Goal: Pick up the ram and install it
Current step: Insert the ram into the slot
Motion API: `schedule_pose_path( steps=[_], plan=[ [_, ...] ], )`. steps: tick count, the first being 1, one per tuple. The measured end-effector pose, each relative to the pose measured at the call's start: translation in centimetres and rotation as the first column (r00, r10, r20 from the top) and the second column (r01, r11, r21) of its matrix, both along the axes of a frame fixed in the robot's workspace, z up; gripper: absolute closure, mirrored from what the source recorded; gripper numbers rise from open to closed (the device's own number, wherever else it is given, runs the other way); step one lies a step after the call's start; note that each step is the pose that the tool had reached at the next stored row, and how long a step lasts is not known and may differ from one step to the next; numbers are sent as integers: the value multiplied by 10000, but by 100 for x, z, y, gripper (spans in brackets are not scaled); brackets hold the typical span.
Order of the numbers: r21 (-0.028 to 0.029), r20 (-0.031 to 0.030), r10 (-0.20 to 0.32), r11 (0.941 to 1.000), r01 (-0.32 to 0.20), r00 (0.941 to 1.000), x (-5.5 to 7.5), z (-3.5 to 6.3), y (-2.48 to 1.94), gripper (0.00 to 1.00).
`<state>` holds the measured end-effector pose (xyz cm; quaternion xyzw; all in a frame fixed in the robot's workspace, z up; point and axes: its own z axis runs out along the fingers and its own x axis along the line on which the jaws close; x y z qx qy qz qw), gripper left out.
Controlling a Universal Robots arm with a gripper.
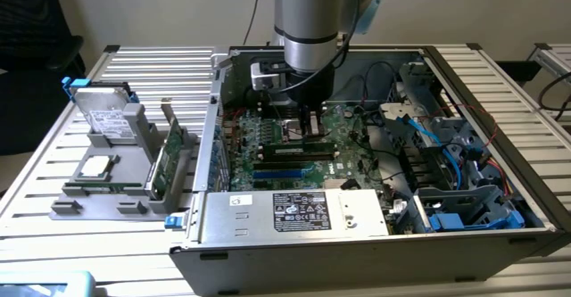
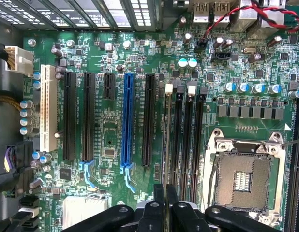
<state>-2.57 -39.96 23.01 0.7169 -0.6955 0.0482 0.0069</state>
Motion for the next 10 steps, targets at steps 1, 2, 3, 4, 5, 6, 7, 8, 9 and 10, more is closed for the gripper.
schedule_pose_path(
  steps=[1,2,3,4,5,6,7,8,9,10],
  plan=[
    [-12,1,0,10000,0,10000,0,0,4,87],
    [-32,0,0,10000,0,10000,0,0,10,87],
    [-51,0,0,10000,0,10000,0,0,14,87],
    [-71,0,1,10000,-1,10000,0,0,17,87],
    [-89,0,1,10000,-1,10000,0,-1,20,87],
    [-108,0,1,9999,-1,10000,0,-2,24,87],
    [-127,0,1,9999,-1,10000,0,-3,27,87],
    [-135,0,2,9999,-2,10000,1,-5,29,87],
    [-140,-1,3,9999,-3,10000,1,-6,29,87],
    [-140,1,1,9999,-1,10000,0,-7,31,87]
  ],
)
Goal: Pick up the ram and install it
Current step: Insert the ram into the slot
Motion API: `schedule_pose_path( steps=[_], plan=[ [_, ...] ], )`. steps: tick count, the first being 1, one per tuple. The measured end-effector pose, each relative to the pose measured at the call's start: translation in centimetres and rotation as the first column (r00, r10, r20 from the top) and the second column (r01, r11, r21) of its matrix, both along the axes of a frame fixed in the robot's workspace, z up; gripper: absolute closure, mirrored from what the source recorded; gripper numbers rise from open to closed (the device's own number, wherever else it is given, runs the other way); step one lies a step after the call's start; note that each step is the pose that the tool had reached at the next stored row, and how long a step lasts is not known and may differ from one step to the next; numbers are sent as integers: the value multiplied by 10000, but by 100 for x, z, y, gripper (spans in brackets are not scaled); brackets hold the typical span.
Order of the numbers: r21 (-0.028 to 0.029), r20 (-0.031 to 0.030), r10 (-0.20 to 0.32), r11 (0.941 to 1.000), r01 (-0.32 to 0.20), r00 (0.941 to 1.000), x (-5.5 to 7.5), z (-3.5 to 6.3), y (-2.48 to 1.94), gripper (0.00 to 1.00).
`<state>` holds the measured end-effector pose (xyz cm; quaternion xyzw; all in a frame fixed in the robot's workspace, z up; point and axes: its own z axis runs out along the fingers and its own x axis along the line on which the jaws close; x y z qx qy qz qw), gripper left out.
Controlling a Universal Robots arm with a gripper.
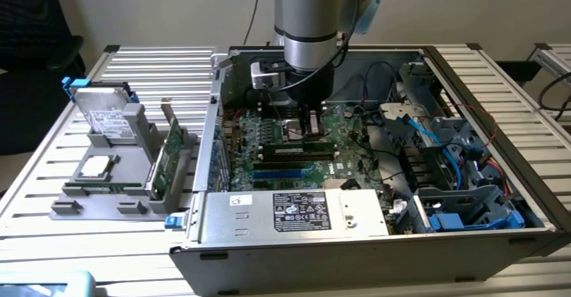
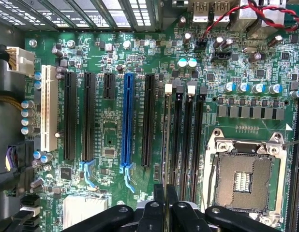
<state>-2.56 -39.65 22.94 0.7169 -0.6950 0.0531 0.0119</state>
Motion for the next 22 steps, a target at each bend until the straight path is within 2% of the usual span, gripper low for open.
schedule_pose_path(
  steps=[22],
  plan=[
    [-1,0,-1,10000,1,10000,0,-1,7,87]
  ],
)
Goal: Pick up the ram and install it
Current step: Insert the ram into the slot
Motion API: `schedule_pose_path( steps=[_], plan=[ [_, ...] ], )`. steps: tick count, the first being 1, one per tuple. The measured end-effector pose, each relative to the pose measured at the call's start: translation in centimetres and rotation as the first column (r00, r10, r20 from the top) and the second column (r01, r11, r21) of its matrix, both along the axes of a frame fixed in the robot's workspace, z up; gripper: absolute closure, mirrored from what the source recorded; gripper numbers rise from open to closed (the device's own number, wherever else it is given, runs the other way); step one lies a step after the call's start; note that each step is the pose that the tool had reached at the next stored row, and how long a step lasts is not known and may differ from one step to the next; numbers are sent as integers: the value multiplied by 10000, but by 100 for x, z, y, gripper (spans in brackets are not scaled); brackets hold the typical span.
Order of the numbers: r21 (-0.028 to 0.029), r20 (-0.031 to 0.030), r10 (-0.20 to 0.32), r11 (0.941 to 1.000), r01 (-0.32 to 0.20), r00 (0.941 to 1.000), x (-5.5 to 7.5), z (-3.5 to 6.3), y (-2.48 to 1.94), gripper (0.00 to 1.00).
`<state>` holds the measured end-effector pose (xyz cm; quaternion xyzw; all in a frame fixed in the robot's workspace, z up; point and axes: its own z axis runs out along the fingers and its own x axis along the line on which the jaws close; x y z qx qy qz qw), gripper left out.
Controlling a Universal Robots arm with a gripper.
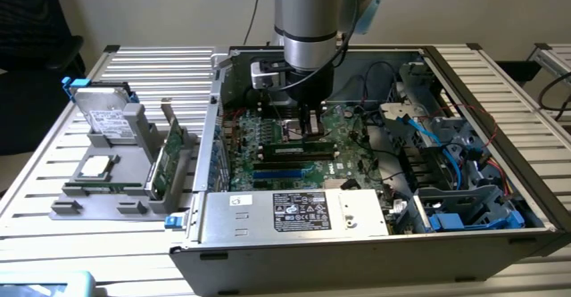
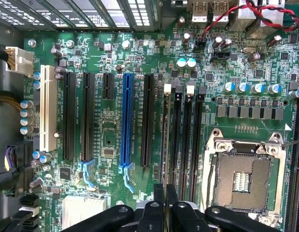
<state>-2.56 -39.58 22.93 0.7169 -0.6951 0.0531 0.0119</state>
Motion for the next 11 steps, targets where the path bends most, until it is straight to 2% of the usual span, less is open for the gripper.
schedule_pose_path(
  steps=[11],
  plan=[
    [0,2,0,10000,0,10000,0,-9,6,87]
  ],
)
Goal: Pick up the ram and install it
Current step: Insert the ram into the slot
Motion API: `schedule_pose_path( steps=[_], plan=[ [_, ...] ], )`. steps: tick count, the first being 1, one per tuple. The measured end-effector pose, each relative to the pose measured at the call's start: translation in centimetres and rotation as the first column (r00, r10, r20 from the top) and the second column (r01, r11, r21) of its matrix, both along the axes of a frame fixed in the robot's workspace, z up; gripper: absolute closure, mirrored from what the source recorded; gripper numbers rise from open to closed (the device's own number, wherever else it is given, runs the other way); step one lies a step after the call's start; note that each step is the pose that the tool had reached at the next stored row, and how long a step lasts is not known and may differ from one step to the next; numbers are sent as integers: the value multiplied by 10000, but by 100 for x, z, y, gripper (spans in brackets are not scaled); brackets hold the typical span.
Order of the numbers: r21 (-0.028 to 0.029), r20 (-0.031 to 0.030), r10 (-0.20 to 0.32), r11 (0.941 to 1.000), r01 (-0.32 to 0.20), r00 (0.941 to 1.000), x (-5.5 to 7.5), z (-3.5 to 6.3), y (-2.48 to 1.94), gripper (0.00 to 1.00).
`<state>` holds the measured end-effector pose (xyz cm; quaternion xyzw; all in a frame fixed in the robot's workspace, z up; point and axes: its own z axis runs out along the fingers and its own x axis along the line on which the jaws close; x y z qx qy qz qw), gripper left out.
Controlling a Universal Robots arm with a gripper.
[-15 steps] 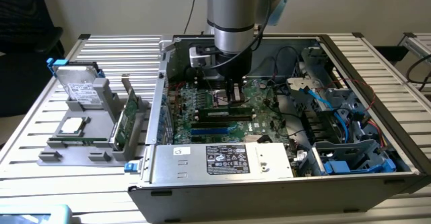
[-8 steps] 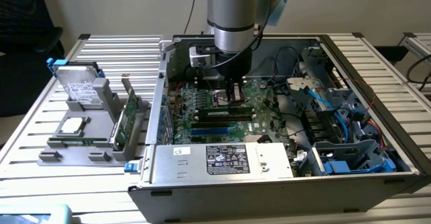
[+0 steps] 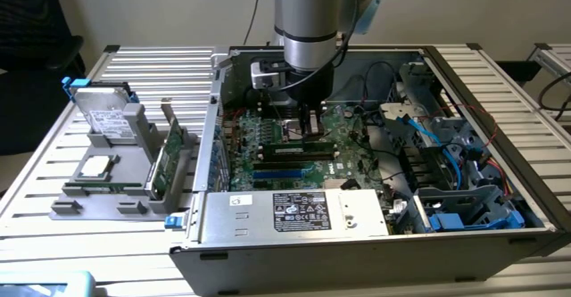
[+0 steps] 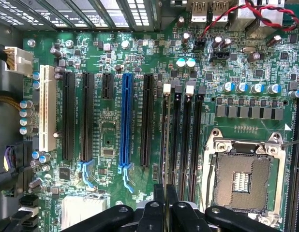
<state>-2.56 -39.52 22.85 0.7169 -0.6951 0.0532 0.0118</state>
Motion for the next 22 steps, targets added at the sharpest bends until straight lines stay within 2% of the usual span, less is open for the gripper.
schedule_pose_path(
  steps=[7,11,22],
  plan=[
    [-2,7,0,10000,0,10000,0,-9,0,87],
    [-2,7,0,10000,0,10000,-1,36,-7,87],
    [-3,9,15,10000,-15,10000,0,36,-22,87]
  ],
)
